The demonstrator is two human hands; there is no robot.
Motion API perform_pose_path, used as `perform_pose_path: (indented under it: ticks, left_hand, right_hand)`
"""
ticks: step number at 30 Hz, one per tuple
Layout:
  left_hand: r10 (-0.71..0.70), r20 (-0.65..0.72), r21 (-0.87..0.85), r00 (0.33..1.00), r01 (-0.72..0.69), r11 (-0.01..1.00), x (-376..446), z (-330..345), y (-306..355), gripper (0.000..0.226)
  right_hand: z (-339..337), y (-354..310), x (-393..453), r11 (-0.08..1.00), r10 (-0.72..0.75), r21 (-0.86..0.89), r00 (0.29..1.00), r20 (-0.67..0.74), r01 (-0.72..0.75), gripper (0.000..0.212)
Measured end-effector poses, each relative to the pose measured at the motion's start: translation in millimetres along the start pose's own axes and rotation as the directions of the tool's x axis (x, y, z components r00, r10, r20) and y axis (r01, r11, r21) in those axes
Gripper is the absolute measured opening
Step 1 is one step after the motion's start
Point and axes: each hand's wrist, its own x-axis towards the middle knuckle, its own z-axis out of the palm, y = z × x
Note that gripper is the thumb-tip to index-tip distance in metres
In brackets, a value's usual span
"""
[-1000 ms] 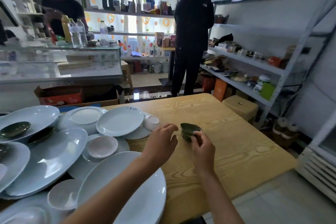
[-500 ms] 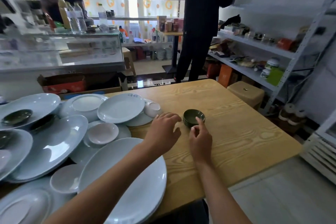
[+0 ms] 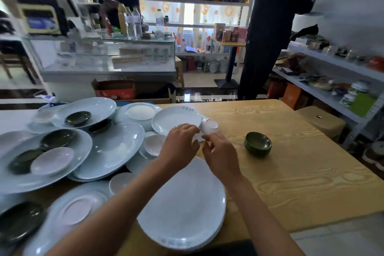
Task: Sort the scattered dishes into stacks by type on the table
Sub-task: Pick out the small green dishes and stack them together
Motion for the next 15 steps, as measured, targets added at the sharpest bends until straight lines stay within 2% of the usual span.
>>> perform_pose_path:
  ticks: [4,15]
  left_hand:
    - [-0.106,-0.059,0.009,0.993,0.107,0.994,-12.3,-31.4,-38.5,0.033]
    - [-0.367,-0.224,0.134,0.903,0.402,0.906,-48.0,-126.2,-183.9,0.026]
  right_hand:
    - [22.2,-42.6,17.6,0.992,-0.109,0.067,0.993,0.053,0.106,0.02]
    - [106.7,-160.0,47.1,0.953,-0.264,0.222,0.927,0.266,0.208,0.025]
